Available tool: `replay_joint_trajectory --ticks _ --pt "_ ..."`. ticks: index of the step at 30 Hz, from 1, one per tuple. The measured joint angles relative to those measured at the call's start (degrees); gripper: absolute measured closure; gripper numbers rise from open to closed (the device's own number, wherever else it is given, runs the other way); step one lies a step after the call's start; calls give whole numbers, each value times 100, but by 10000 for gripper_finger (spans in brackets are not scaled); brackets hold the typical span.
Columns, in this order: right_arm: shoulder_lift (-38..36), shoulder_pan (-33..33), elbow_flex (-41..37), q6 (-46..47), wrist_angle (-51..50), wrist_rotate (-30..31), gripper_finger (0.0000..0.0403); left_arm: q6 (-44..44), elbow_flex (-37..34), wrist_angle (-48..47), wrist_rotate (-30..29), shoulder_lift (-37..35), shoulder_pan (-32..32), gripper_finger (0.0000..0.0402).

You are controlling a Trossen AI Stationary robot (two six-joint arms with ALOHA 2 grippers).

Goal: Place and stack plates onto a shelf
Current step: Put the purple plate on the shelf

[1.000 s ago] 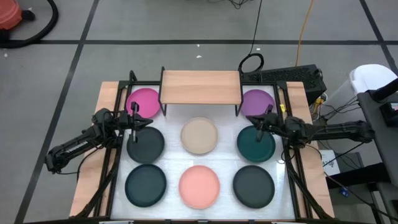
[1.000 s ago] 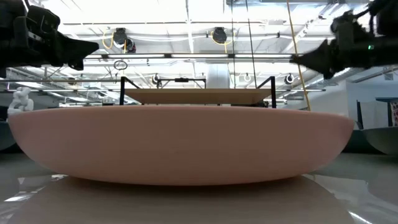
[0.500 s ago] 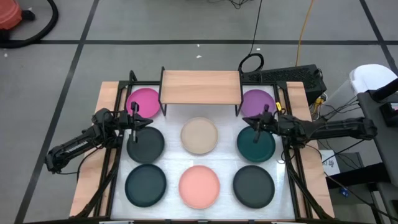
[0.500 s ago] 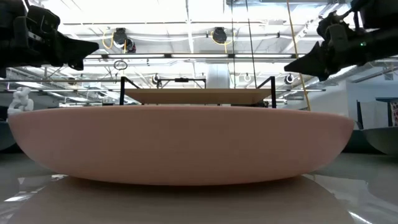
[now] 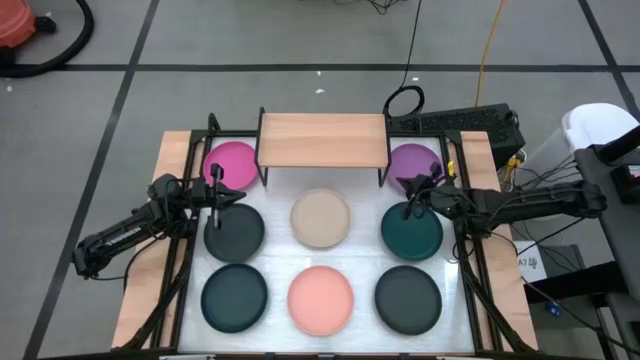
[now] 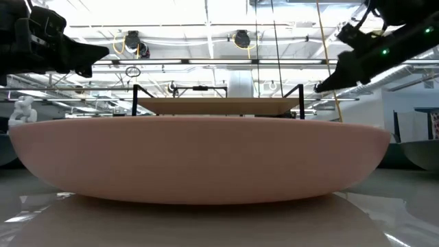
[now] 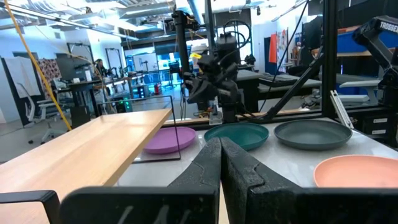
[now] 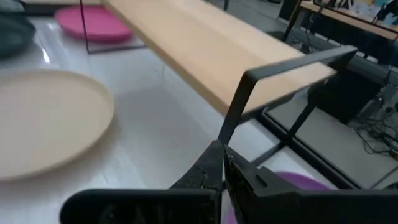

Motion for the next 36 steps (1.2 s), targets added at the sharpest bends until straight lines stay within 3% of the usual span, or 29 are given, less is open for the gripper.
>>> replay_joint_trajectory --ticks 7,13,18,22,30,36 --pt "402 -128 1 317 -21 -2 400 0 -1 -2 0 0 0 398" --pt "487 -155 515 483 -625 -704 353 0 -1 -1 0 0 0 398" --pt "513 2 838 447 -1060 -253 306 0 0 0 1 0 -1 398" --pt "513 -117 1033 579 -1585 -253 286 0 -1 1 2 0 -1 398" --pt "568 -317 1492 846 -2397 -438 277 0 1 -2 2 0 0 398" --pt "585 -564 1504 911 -2577 -975 277 0 -1 -1 2 0 -1 398"
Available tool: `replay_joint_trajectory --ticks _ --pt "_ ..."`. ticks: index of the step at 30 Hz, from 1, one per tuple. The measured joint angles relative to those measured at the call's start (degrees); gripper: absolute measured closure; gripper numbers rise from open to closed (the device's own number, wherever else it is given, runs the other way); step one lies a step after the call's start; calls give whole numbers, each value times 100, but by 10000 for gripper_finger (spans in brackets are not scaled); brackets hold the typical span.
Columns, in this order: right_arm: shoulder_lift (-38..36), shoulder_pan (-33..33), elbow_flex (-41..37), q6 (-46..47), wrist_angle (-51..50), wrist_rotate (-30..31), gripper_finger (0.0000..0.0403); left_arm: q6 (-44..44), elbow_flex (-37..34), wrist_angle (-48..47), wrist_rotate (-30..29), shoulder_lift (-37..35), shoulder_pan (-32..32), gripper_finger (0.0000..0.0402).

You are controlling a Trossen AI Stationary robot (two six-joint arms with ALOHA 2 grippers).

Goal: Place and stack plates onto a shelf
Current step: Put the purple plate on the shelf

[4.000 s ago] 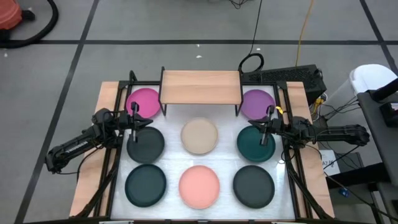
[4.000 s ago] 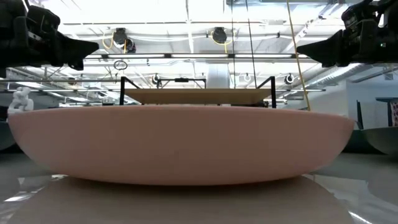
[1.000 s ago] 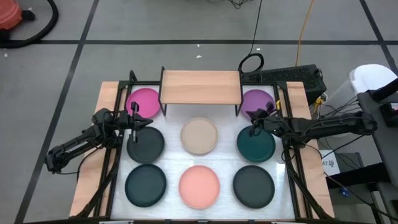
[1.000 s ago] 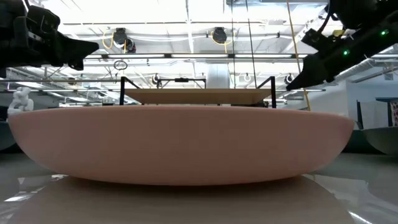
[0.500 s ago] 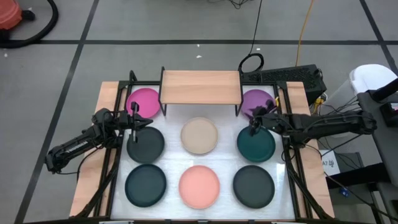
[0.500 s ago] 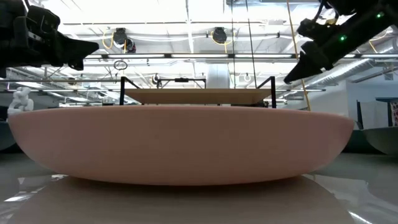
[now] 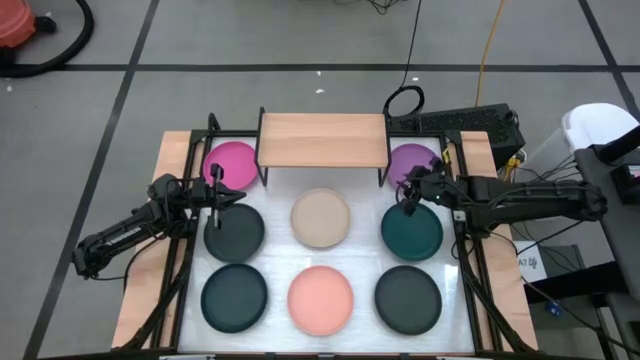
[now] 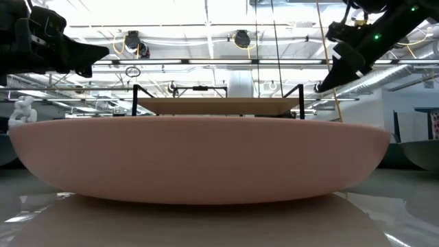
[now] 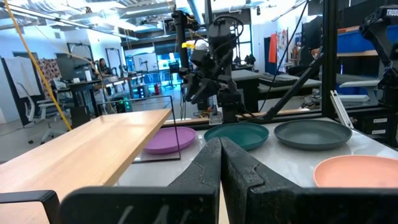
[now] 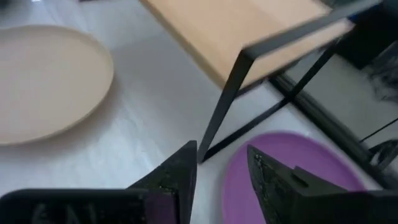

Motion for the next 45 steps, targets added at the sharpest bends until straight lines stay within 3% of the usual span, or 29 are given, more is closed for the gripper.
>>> replay_joint_trajectory --ticks 14,26,33,38,45 --pt "140 -328 -118 168 -166 -328 277 0 -1 1 -1 0 0 398" --pt "798 -343 -462 403 259 -338 277 1 0 -1 -2 0 2 398" --pt "1189 -754 -533 239 479 -369 277 0 1 1 -2 0 1 398" --pt "1496 -1258 -535 -110 724 -1074 277 0 1 1 -2 0 1 398" --pt "1820 -1612 -535 -290 774 -1448 277 0 0 0 -1 0 0 398"
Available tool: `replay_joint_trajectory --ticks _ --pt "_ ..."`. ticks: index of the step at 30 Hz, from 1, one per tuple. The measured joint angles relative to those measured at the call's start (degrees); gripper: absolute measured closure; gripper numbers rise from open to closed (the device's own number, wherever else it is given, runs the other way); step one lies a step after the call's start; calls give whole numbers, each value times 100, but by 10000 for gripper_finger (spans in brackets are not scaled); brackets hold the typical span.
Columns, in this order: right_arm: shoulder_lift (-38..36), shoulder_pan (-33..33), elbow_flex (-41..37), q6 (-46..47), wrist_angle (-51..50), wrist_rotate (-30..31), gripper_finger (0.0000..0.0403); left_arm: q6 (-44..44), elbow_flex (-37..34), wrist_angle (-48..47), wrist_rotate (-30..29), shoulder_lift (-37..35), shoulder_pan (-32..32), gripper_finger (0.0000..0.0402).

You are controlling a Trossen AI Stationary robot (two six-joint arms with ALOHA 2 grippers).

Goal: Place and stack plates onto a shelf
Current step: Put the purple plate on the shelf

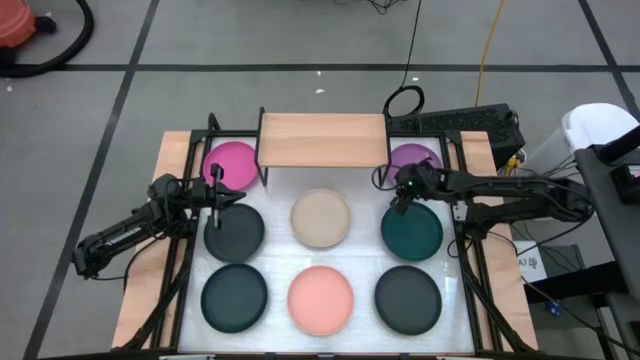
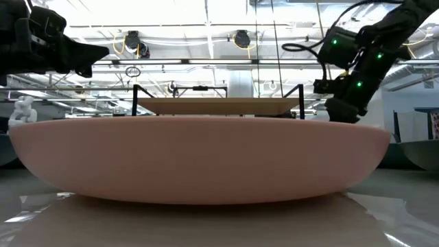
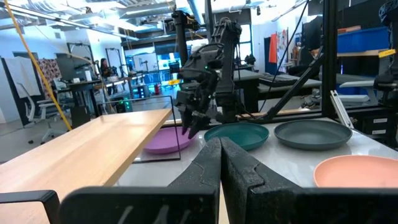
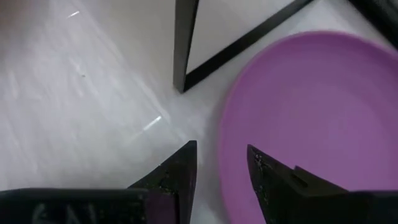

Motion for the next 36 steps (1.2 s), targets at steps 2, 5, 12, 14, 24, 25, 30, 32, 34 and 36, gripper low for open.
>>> replay_joint_trajectory --ticks 2,5,12,14,24,25,30,32,34,36 --pt "79 -61 0 -19 17 -88 277 0 1 1 1 0 1 398" --pt "207 -141 0 -71 50 -81 277 0 1 1 1 0 0 398" --pt "494 -328 0 -170 233 -83 277 0 1 0 -1 0 2 398" --pt "539 -380 0 -169 240 -80 277 0 -1 1 -1 0 2 398" --pt "795 -482 0 -33 235 -82 277 0 -1 1 1 0 0 398" --pt "824 -482 0 -10 223 -83 277 0 1 -1 -1 0 2 398" --pt "935 -482 0 5 227 -83 287 0 -1 1 -1 0 0 398" --pt "974 -482 0 5 228 -83 304 0 0 -1 -1 0 0 398" --pt "995 -482 0 5 223 -83 326 0 -1 -1 -1 0 2 398" --pt "995 -482 0 2 227 -78 354 0 0 0 0 0 1 398"
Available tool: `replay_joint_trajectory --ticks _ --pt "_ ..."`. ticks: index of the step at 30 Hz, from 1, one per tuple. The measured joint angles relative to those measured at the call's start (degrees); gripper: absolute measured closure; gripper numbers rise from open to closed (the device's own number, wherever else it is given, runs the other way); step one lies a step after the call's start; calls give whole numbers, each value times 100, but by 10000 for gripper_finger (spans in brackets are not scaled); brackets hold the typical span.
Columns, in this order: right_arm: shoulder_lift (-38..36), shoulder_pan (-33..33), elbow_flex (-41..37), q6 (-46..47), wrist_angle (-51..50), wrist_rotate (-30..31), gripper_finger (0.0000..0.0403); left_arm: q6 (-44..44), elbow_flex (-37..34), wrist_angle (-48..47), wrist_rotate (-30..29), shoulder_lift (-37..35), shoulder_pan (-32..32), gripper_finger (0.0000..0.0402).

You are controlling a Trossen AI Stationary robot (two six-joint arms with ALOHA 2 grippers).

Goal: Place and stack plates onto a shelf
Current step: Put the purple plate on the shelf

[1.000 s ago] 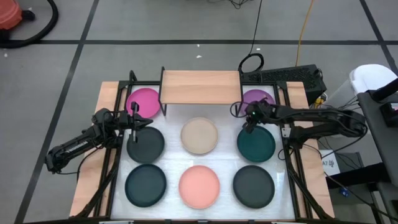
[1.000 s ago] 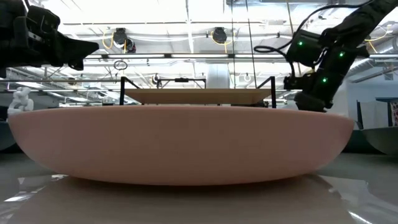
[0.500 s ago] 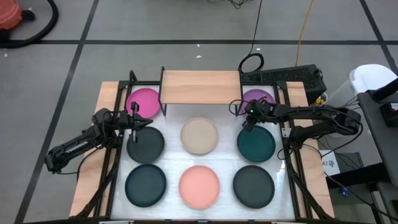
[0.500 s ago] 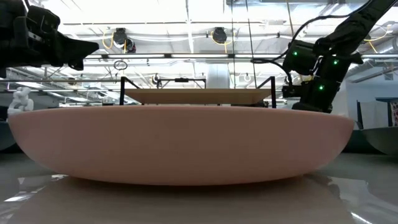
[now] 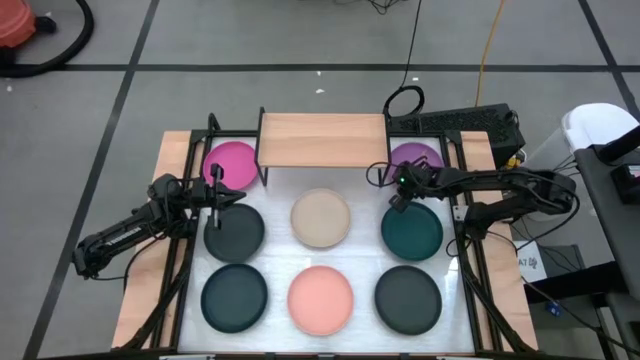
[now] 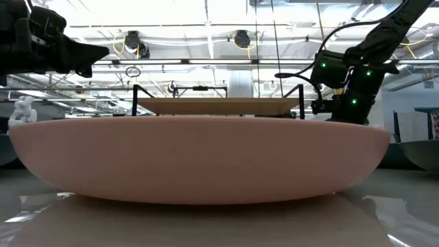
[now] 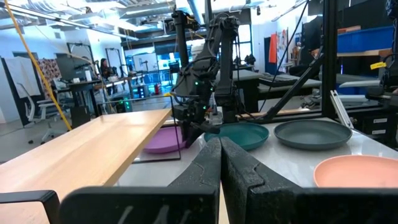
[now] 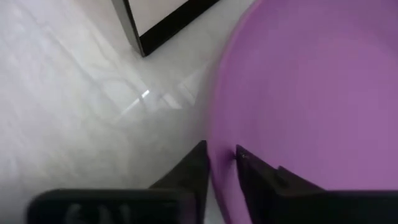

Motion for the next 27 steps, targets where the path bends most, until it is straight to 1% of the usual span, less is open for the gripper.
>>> replay_joint_trajectory --ticks 2,4,7,10,16,22,24,27 --pt "-13 2 4 -28 23 49 382 0 1 -1 -1 0 -1 398" --pt "-53 2 9 -42 31 114 393 0 1 0 -1 0 -1 398" --pt "-113 2 7 5 15 151 391 0 -1 -1 -1 0 -1 398" --pt "-256 1 7 48 0 312 398 0 1 1 -1 0 -1 398" --pt "-867 0 78 173 -56 415 401 0 1 -1 1 0 1 398" --pt "-1563 4 483 12 -189 588 402 0 1 1 -1 0 -1 398" --pt "-1707 4 674 -120 -196 632 402 0 -1 1 -1 0 1 398" --pt "-1815 28 1014 -352 -233 893 402 0 1 0 -1 0 -1 398"
